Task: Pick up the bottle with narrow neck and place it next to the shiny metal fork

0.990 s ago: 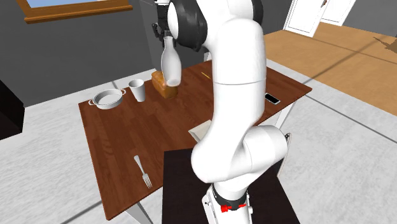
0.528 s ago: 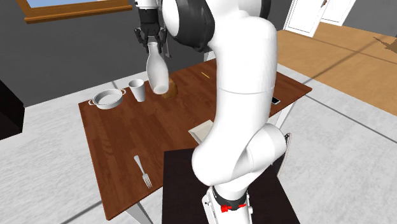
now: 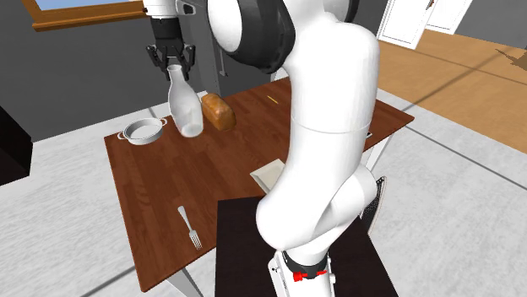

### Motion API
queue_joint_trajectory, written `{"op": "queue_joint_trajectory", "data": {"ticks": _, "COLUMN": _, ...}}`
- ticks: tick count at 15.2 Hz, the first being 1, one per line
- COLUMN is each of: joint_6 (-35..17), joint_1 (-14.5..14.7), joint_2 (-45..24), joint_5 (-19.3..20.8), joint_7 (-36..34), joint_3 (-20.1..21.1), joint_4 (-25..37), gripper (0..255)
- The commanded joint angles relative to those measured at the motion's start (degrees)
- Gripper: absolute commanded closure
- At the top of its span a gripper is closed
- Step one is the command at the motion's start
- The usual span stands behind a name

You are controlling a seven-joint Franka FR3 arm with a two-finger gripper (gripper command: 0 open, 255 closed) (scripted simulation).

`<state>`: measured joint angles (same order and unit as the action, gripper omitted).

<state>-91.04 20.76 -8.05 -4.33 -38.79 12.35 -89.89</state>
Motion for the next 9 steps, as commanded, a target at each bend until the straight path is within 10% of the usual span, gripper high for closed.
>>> {"op": "queue_joint_trajectory", "data": {"ticks": 1, "joint_6": -0.6, "joint_1": 1.4, "joint_2": 1.0, "joint_5": -0.4, "joint_7": -2.6, "joint_3": 1.1, "joint_4": -1.3, "gripper": 255}}
{"op": "queue_joint_trajectory", "data": {"ticks": 9, "joint_6": -2.2, "joint_1": 7.2, "joint_2": 1.3, "joint_5": -1.0, "joint_7": -12.9, "joint_3": 5.8, "joint_4": -2.1, "gripper": 255}}
